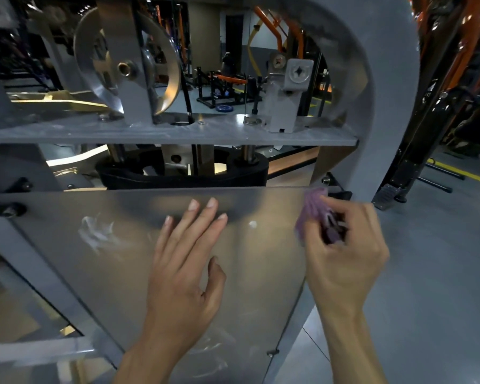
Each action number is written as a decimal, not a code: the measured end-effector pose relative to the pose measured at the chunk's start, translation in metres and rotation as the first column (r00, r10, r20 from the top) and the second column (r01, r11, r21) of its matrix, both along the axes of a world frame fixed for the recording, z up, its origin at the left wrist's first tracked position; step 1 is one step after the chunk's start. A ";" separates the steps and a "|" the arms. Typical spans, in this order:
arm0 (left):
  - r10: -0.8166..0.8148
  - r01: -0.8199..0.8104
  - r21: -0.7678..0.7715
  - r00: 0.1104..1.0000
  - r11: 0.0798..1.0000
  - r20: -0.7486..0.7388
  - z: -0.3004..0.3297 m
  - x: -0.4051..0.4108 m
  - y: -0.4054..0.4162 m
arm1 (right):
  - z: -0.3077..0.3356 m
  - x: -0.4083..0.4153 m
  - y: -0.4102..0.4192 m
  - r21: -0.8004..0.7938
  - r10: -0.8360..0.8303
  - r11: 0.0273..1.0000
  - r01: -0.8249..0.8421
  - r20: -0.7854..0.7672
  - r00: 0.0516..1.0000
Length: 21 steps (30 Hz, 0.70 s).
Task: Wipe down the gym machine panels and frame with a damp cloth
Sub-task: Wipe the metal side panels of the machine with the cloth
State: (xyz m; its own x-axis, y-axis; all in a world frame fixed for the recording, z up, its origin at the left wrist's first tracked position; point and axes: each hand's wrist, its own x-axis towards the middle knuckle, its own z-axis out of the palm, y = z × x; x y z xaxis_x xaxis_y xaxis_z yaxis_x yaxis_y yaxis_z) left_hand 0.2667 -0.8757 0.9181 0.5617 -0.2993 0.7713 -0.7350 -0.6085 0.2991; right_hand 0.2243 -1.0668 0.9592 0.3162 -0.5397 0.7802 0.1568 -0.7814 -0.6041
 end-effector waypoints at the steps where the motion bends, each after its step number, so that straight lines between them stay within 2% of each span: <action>1: 0.002 -0.002 0.000 1.000 1.000 -0.008 0.000 0.000 0.000 | 0.000 0.003 0.006 0.001 0.009 1.000 -0.009 -0.001 1.000; 6: -0.023 0.024 0.018 1.000 1.000 -0.021 0.004 -0.001 0.005 | -0.004 0.016 0.039 -0.087 0.143 0.986 -0.144 -0.025 0.989; 12: -0.070 0.070 0.006 0.996 0.998 -0.051 0.002 -0.001 0.019 | -0.004 -0.001 0.005 -0.010 -0.049 0.999 0.049 0.006 0.999; 19: -0.101 0.102 -0.001 0.992 0.995 -0.079 0.000 0.002 0.033 | 0.004 0.018 0.059 -0.111 0.080 0.990 -0.082 -0.017 0.997; 21: -0.109 0.109 -0.005 0.991 0.994 -0.081 -0.002 0.003 0.038 | 0.004 0.013 0.045 -0.101 0.045 0.994 -0.045 0.001 0.999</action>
State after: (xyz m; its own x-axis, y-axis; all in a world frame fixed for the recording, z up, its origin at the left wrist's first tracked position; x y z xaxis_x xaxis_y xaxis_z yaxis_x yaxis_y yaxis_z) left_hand 0.2696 -0.8378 0.9162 0.5867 -0.3618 0.7245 -0.7702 -0.5258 0.3611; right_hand 0.2377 -1.0214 0.9628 0.3356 -0.4431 0.8313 0.1953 -0.8306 -0.5215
